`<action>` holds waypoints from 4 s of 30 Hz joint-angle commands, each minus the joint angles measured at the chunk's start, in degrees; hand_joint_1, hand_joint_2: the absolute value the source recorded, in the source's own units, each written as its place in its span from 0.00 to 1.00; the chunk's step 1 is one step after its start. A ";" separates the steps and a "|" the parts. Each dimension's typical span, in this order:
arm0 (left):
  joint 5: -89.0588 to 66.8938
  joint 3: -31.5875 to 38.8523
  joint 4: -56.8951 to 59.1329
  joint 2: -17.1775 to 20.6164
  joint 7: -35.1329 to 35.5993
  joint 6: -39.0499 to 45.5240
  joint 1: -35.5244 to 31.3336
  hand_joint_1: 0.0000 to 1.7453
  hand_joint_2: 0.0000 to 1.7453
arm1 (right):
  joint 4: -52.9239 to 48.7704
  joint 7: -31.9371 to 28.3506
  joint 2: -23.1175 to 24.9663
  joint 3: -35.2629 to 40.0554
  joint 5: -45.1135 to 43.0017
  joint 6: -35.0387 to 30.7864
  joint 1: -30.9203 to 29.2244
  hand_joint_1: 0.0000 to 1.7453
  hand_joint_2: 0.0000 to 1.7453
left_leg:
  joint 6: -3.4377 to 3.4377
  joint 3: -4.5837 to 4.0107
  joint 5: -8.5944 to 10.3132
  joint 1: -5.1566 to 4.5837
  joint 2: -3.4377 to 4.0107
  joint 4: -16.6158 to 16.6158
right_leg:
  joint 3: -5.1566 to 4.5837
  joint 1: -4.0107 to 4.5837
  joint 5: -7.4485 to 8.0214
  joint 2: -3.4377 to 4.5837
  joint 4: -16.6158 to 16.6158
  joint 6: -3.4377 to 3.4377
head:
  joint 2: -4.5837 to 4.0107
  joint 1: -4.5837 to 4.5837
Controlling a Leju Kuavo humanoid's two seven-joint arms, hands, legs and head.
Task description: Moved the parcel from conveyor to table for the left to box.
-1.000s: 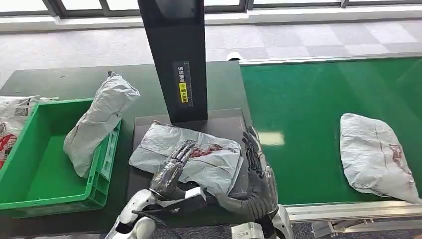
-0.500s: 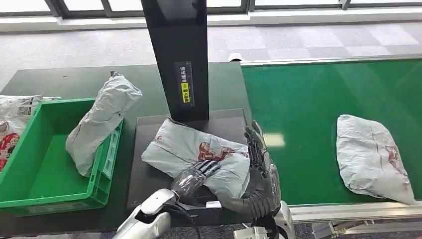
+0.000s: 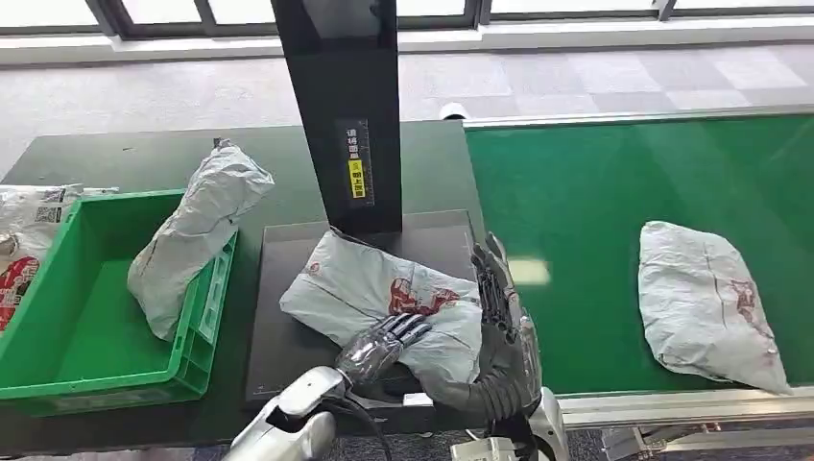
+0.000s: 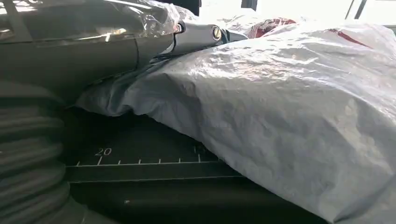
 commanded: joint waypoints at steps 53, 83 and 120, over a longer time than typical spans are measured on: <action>4.40 3.73 -10.39 2.00 -3.96 21.13 -1.76 1.00 1.00 | 6.10 0.02 -1.29 3.81 -2.94 0.26 -5.21 0.00 1.00 | -0.08 -2.53 1.80 0.02 0.37 0.02 | -2.59 0.05 1.97 0.21 -0.09 -0.19 | 0.00 0.02; 3.48 5.94 -13.99 2.18 -3.73 21.38 -0.41 1.00 1.00 | 7.63 0.02 -2.11 4.97 -4.06 -0.15 -6.73 0.00 1.00 | -0.05 -2.10 1.66 -0.01 0.28 0.04 | -2.62 0.02 1.73 0.18 -0.01 -0.14 | 0.00 0.02; 30.97 36.11 -48.73 2.74 -19.61 25.40 3.82 1.00 1.00 | 0.97 0.07 1.79 1.84 0.60 -0.69 0.31 0.00 1.00 | -0.38 -1.48 1.39 0.15 -0.05 -0.10 | -2.08 0.24 1.19 -0.02 0.10 -0.36 | 0.00 -0.33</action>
